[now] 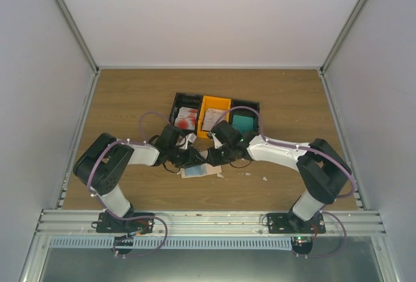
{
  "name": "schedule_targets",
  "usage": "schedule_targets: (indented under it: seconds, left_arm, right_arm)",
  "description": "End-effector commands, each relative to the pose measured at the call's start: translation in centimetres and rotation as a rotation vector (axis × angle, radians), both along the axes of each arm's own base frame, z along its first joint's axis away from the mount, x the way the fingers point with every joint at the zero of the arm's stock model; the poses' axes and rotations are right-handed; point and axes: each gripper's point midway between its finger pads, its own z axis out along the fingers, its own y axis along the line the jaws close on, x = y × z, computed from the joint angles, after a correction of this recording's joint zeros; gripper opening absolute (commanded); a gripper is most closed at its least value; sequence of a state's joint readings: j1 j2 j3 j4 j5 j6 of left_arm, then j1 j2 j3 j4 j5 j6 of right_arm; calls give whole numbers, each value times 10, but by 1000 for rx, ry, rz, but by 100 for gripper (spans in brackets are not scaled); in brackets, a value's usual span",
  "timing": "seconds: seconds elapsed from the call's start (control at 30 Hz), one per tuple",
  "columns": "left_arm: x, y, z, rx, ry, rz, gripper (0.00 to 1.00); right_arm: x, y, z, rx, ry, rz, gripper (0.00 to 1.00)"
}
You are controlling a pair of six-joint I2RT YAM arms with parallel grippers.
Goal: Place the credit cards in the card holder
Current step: Open the card holder at the center of the board.
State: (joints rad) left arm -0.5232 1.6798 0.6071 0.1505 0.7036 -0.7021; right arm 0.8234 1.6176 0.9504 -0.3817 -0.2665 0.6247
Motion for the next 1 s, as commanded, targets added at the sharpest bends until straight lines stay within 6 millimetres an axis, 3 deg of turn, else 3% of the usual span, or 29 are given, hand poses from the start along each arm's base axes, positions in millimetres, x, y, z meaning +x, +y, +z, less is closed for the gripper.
schedule_targets:
  seconds: [0.0, 0.23, 0.4, 0.57, 0.8, 0.97]
  left_arm:
    - [-1, 1, -11, 41, 1, -9, 23]
    - [0, 5, -12, 63, -16, 2, 23]
    - [2, 8, 6, 44, -101, 12, 25]
    - [1, 20, 8, 104, -131, 34, 28]
    - [-15, 42, -15, 206, -64, 79, 30]
    - [-19, 48, -14, 238, -58, 82, 32]
  right_arm:
    - [6, -15, -27, -102, 16, -49, 21]
    - [0, -38, -63, -233, 53, -82, 32]
    - [-7, -53, -79, -298, 84, -112, 32]
    - [-7, -55, -77, -292, 83, -133, 32]
    - [-6, -52, -76, -281, 79, -127, 32]
    - [-4, -46, -70, -237, 59, -124, 32]
